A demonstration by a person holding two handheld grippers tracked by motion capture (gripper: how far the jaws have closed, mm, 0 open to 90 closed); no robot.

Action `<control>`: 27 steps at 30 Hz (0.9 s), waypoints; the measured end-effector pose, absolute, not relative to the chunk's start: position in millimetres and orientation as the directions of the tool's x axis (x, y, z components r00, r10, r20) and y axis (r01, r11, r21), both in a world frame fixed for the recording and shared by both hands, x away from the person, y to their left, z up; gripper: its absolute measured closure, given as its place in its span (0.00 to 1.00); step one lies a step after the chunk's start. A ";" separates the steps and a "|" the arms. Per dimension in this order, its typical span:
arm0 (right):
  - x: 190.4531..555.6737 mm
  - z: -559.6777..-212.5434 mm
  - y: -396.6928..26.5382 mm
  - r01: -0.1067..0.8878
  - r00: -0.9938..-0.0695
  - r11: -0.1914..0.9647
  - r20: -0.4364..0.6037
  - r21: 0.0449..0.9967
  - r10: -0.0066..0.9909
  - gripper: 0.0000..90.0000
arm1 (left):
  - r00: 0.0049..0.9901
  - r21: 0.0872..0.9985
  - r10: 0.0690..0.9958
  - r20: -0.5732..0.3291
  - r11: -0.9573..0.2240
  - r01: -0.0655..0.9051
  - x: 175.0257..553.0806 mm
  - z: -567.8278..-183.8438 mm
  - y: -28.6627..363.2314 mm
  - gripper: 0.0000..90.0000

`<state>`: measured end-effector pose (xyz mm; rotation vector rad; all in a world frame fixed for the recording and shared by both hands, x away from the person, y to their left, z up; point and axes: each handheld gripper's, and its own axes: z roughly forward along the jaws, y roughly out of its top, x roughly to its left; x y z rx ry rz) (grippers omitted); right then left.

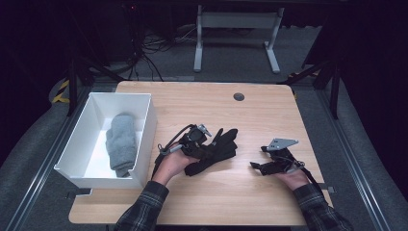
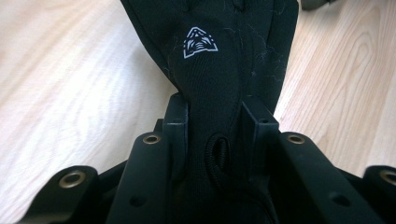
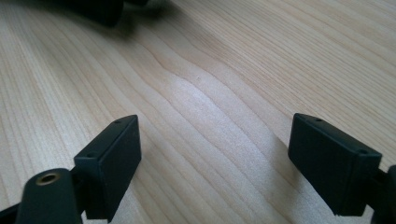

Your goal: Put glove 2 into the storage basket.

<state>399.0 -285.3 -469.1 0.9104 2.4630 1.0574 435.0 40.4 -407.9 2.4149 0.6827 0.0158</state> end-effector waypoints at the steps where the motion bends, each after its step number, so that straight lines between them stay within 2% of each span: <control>1: 399.0 -469.1 -285.2 0.432 -0.750 0.525 -0.031 0.733 0.661 0.20 | 0.860 0.573 0.488 -0.150 -0.666 0.477 434.8 -403.0 41.9 0.76; 13: 399.0 -469.1 -285.3 0.433 -0.750 0.525 -0.030 0.733 0.661 0.20 | 0.829 0.603 0.544 -0.127 -0.621 0.500 433.1 -347.0 61.6 0.76; 27: 399.2 -469.1 -285.4 0.433 -0.750 0.524 -0.030 0.734 0.661 0.20 | 0.776 0.646 0.625 -0.080 -0.561 0.518 437.6 -292.9 104.7 0.76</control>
